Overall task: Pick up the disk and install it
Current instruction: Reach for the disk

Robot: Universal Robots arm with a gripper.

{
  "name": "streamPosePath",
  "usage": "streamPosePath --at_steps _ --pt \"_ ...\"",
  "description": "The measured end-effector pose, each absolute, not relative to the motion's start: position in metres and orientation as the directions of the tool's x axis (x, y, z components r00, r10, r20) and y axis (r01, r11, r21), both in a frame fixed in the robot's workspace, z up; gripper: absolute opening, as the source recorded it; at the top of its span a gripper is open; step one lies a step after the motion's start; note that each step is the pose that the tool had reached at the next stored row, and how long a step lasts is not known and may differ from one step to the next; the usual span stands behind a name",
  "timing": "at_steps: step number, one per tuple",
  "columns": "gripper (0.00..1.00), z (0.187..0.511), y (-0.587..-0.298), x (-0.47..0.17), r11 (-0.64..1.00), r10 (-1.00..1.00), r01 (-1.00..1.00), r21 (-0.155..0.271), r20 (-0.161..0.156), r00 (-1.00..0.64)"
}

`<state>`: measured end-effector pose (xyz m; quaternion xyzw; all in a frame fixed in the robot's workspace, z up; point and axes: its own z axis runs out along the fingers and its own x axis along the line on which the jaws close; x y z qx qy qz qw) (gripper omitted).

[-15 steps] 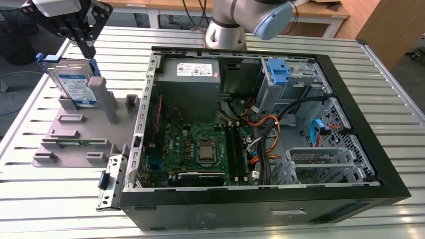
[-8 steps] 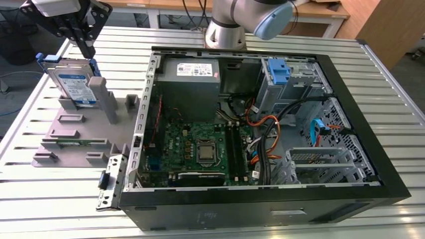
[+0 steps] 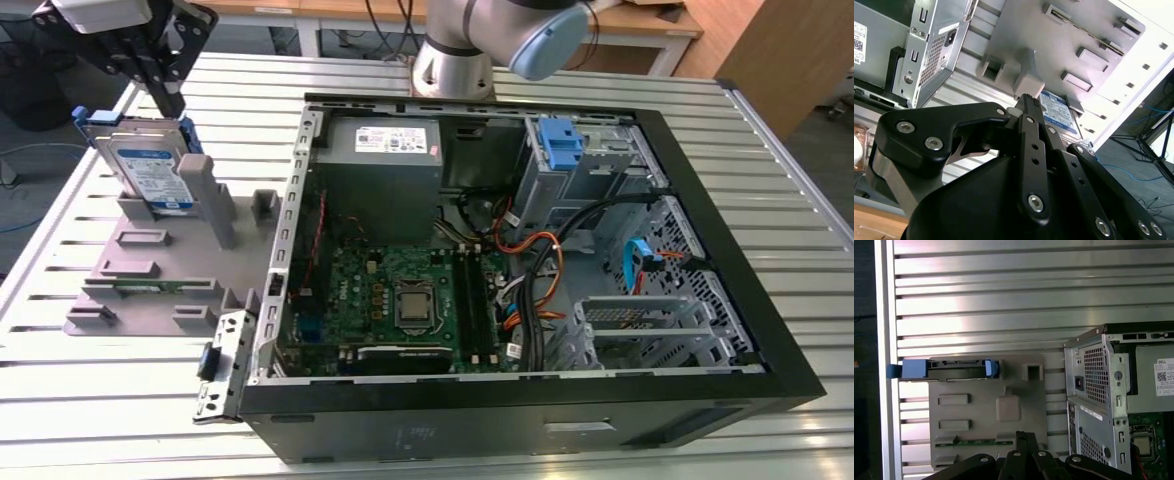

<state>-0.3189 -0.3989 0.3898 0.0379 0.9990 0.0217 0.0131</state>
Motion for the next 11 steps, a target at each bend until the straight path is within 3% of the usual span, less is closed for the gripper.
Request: streamPosePath --at_steps 11 --pt "0.11 0.385 -0.394 -0.343 0.996 0.078 0.077 0.044 -0.025 -0.997"
